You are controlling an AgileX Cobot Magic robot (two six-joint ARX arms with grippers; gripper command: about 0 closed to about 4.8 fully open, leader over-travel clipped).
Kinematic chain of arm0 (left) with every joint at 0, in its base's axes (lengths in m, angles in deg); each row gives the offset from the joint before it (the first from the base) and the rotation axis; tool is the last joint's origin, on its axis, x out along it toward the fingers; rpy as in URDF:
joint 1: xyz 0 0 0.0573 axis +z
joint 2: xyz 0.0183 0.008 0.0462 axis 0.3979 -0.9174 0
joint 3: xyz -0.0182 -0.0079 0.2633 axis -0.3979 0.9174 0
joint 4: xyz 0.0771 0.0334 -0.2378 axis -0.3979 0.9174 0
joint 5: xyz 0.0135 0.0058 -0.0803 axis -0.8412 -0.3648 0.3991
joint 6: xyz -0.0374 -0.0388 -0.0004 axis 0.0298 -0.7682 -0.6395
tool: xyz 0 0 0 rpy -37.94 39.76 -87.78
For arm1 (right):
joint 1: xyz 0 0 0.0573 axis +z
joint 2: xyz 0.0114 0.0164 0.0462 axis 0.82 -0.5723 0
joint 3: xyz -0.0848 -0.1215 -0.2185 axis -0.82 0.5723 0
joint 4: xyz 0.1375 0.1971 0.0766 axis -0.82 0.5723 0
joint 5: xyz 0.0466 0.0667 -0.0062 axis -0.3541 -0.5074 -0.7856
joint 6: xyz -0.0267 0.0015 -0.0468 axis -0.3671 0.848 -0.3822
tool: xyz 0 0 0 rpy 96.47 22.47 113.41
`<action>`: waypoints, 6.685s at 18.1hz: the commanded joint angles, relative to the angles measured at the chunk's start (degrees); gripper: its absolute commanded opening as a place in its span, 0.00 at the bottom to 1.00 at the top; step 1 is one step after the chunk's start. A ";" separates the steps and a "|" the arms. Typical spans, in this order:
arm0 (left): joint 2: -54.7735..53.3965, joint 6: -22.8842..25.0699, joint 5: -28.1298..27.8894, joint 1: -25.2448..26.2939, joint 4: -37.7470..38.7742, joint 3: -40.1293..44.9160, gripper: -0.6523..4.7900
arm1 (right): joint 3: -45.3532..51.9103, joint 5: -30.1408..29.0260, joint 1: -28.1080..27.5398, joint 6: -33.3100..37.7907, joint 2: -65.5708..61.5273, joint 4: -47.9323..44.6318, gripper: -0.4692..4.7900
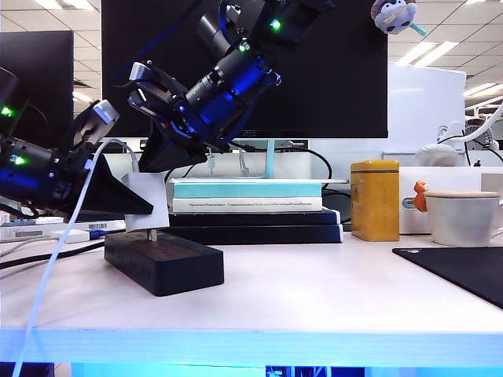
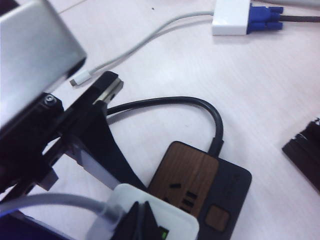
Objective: Plug the white charger into the left socket.
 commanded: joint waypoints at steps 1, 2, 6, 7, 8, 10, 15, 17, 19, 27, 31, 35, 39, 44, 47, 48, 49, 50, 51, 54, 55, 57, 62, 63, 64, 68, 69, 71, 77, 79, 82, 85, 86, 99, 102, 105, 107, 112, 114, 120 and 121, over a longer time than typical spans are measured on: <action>-0.39 0.02 -1.79 -0.92 1.36 0.02 0.36 | 1.68 2.95 -0.13 0.24 -1.55 11.45 0.08; -0.42 0.07 -1.79 -0.92 1.73 0.02 0.36 | 1.68 2.95 -0.13 0.22 -1.55 11.72 0.08; -0.39 0.33 -1.84 -0.92 3.50 0.02 0.36 | 1.70 2.54 0.09 -1.57 -1.57 14.40 0.08; -0.39 0.35 -1.84 -0.92 3.58 0.02 0.36 | 1.70 2.51 0.11 -1.68 -1.60 14.73 0.08; -0.39 0.48 -1.84 -0.92 3.61 0.02 0.36 | 1.70 2.54 0.11 -1.68 -1.60 14.71 0.08; -0.42 0.50 -1.84 -0.92 4.13 0.02 0.36 | 1.70 2.54 0.09 -1.70 -1.60 15.13 0.08; -0.42 2.05 -2.23 -0.92 6.60 0.02 0.36 | 1.70 2.58 0.09 -1.73 -1.62 16.59 0.08; -0.42 2.14 -2.25 -0.92 6.93 0.02 0.36 | 1.70 2.67 0.09 -1.73 -1.62 17.40 0.08; -0.42 4.39 -3.15 -0.92 8.55 0.04 0.36 | 1.73 2.78 0.09 -1.90 -1.68 17.73 0.08; -0.44 5.68 -4.81 -0.92 10.27 0.07 0.36 | 1.75 4.07 0.42 -1.97 -2.34 17.81 0.08; -0.44 5.64 -4.81 -0.92 10.25 0.07 0.41 | 1.75 4.04 0.33 -1.95 -2.34 17.92 0.08; -0.42 5.42 -4.63 -0.92 10.21 -0.02 0.41 | 1.75 4.04 0.24 -1.97 -2.34 18.16 0.08; -0.28 4.96 -4.63 -0.92 9.88 -0.24 0.62 | 1.73 4.09 0.20 -1.99 -2.34 18.29 0.08; -0.04 3.87 -4.61 -0.92 8.92 -0.33 0.62 | 1.75 4.09 0.20 -2.60 -2.34 18.58 0.08; 0.90 3.69 -4.66 -0.90 8.98 -0.33 0.62 | 1.75 4.09 0.15 -2.64 -2.34 18.56 0.08; 1.42 3.69 -4.66 -0.90 8.98 -0.33 0.62 | 1.73 4.07 0.17 -2.69 -2.34 18.56 0.08; 2.03 3.69 -4.66 -0.90 8.94 -0.35 0.62 | 1.73 4.04 0.17 -2.78 -2.34 18.62 0.08; 2.51 3.58 -4.63 -0.90 8.90 -0.37 0.62 | 1.73 4.04 0.17 -2.78 -2.34 18.71 0.08; 3.17 2.69 -4.61 -0.90 8.55 -0.39 0.62 | 1.73 4.02 0.17 -2.82 -2.34 18.99 0.08; 3.52 -0.96 -4.00 -0.90 5.33 -0.39 0.62 | 1.73 4.02 0.31 -3.04 -2.34 19.47 0.08; 3.52 -1.46 -4.00 -0.90 4.39 -0.39 0.62 | 1.73 4.02 0.35 -3.04 -2.34 19.52 0.08; 3.50 -1.46 -4.72 -0.90 3.76 -0.39 0.61 | 1.73 4.02 0.39 -3.04 -2.34 19.87 0.08; 3.41 -1.49 -5.03 -0.94 2.62 -0.39 0.50 | 1.75 6.40 0.33 -2.97 -2.34 20.02 0.08; 3.41 -1.51 -5.07 -0.94 2.43 -0.37 0.50 | 1.75 6.67 0.20 -2.89 -2.34 19.96 0.08; 3.41 -1.53 -5.25 -0.94 2.03 -0.37 0.50 | 1.75 6.80 0.04 -2.45 -2.34 20.00 0.08; 3.41 -2.56 -7.45 -1.42 0.81 -0.37 0.50 | 1.75 6.84 -0.81 0.98 -2.34 20.28 0.08; 3.41 -2.56 -7.96 -1.68 0.44 -0.39 0.50 | 1.75 6.82 -0.85 1.01 -2.34 20.46 0.08; 3.41 -2.71 -8.57 -2.84 -0.55 -0.39 0.50 | 1.75 6.78 -0.83 0.96 -2.34 20.81 0.08; 5.44 -4.31 -9.11 -2.93 0.00 -0.39 1.00 | 1.68 6.60 -0.79 -0.15 -1.64 17.42 0.08; 8.37 -0.07 -12.15 -2.86 5.79 -0.37 1.00 | 1.68 6.82 -0.79 -0.07 -0.76 15.72 0.08; 13.16 4.52 -20.15 -2.86 13.79 -0.37 0.99 | 1.68 7.54 -0.83 0.28 1.49 12.70 0.08; 16.98 6.25 -27.47 -2.89 16.09 -0.39 0.97 | 1.68 8.81 -0.96 0.26 3.52 10.88 0.08; 17.77 6.32 -30.88 -2.89 16.26 -0.39 0.95 | 1.68 8.70 -1.27 0.28 4.07 10.36 0.08; 22.62 9.20 -34.71 -2.91 31.06 -0.39 0.95 | 1.62 9.88 -3.19 0.24 9.57 6.71 0.08; 23.04 9.49 -43.89 -2.93 35.58 -0.39 0.95 | 1.62 10.25 -4.09 0.26 11.28 6.40 0.08; 24.22 9.20 -56.30 -2.95 37.29 -0.39 0.95 | 1.62 11.26 -4.37 0.20 13.25 6.01 0.08; 26.16 8.20 -58.05 -2.95 35.65 -0.39 0.95 | 1.62 13.35 -4.48 0.20 14.99 5.51 0.08; 35.71 -3.19 -45.97 -2.99 24.28 -0.39 0.28 | 1.62 17.20 -4.50 0.04 21.44 4.85 0.08; 41.03 -7.85 -42.93 -2.99 21.70 -0.39 0.25 | 1.62 21.92 -4.50 -1.16 25.22 5.60 0.08; 70.29 -11.72 -43.17 -3.02 36.02 -0.33 0.25 | 2.08 26.51 -5.33 -2.16 41.99 9.70 0.08; 76.24 -11.47 -43.17 -3.02 41.59 -0.28 0.25 | 3.30 26.51 -5.53 -2.36 44.72 9.42 0.08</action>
